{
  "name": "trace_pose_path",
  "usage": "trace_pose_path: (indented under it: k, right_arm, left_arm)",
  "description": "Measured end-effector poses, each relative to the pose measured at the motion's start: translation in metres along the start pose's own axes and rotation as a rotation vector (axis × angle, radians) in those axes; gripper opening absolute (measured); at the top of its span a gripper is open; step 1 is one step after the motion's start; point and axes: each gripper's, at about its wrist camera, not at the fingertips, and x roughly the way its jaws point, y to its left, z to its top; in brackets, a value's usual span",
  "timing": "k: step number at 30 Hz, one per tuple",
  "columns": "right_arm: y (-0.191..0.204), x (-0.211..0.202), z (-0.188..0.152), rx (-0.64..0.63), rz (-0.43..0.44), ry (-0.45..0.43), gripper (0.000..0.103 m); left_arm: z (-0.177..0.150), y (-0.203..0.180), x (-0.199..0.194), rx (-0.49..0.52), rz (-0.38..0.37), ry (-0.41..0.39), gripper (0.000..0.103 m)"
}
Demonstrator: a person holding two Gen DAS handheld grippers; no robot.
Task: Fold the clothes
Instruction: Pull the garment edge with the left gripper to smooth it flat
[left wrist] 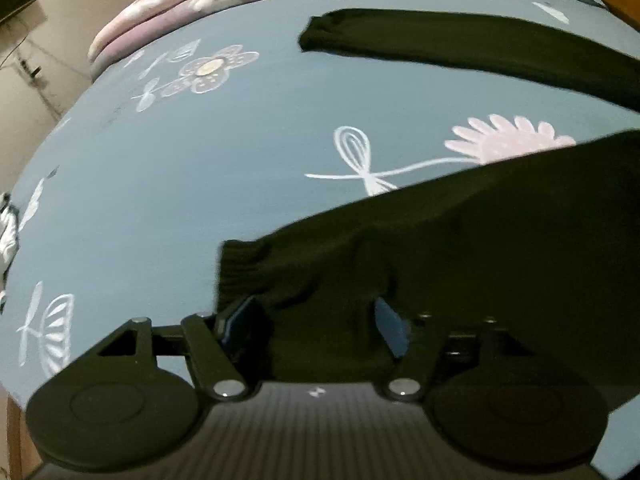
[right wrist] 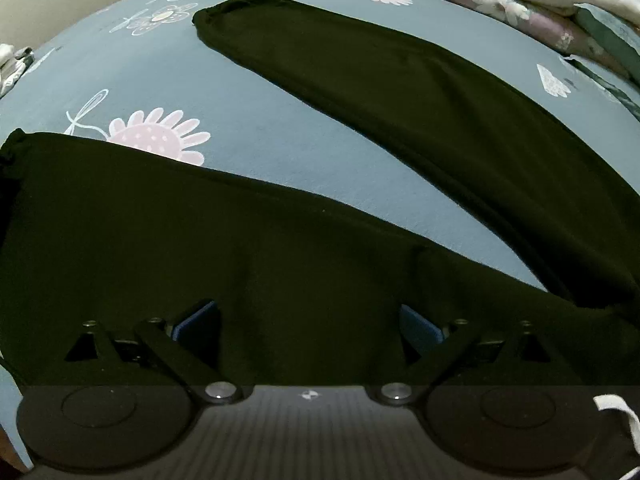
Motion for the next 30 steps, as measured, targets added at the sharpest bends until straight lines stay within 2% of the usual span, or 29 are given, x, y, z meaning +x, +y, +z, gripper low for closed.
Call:
trace_pose_path:
  k: [4, 6, 8, 11, 13, 15, 17, 21, 25, 26, 28, 29, 30]
  right_arm:
    - [0.001, 0.000, -0.001, -0.005, 0.001, 0.002, 0.103]
    - [0.001, 0.000, -0.001, -0.004, 0.000, 0.005, 0.103]
    - [0.001, 0.000, -0.001, -0.004, -0.001, 0.007, 0.103]
    - [0.000, -0.001, -0.001, -0.008, 0.005, 0.009, 0.103]
    - [-0.001, -0.002, -0.002, -0.011, 0.006, 0.010, 0.103]
    - [-0.001, -0.001, -0.002, -0.011, 0.008, 0.008, 0.103]
    - [0.000, -0.001, -0.001, -0.011, 0.005, 0.010, 0.103]
    - [0.002, 0.000, 0.000, -0.009, -0.004, 0.012, 0.103]
    - [0.002, 0.001, 0.000, -0.005, -0.010, 0.012, 0.103]
    - [0.002, 0.001, 0.000, -0.004, -0.010, 0.012, 0.103]
    - [0.001, 0.001, 0.000, -0.004, -0.008, 0.009, 0.103]
    - [0.001, 0.001, 0.000, -0.004, -0.007, 0.008, 0.103]
    - [0.001, 0.001, -0.001, -0.005, -0.007, 0.006, 0.103]
  left_arm:
    - [-0.011, -0.013, -0.024, 0.023, -0.130, 0.005, 0.068]
    - [-0.021, -0.024, -0.021, 0.046, -0.154, 0.036, 0.068]
    - [-0.031, -0.027, -0.007, 0.041, -0.133, 0.097, 0.068]
    - [-0.044, -0.006, 0.003, -0.066, -0.132, 0.165, 0.074]
    - [-0.047, 0.011, 0.003, -0.133, -0.104, 0.206, 0.073]
    - [-0.042, 0.017, -0.002, -0.141, -0.065, 0.228, 0.066]
    - [-0.033, 0.018, -0.011, -0.140, -0.074, 0.180, 0.067]
    - [-0.009, 0.011, -0.017, -0.155, -0.186, 0.056, 0.070]
    - [-0.001, 0.003, 0.012, -0.171, -0.266, 0.060, 0.070]
    - [-0.002, 0.003, 0.019, -0.171, -0.266, 0.067, 0.070]
    - [-0.005, 0.007, 0.033, -0.172, -0.176, 0.092, 0.071]
    - [-0.007, 0.012, 0.038, -0.186, -0.139, 0.095, 0.075]
    - [-0.006, 0.020, 0.039, -0.223, -0.128, 0.094, 0.075]
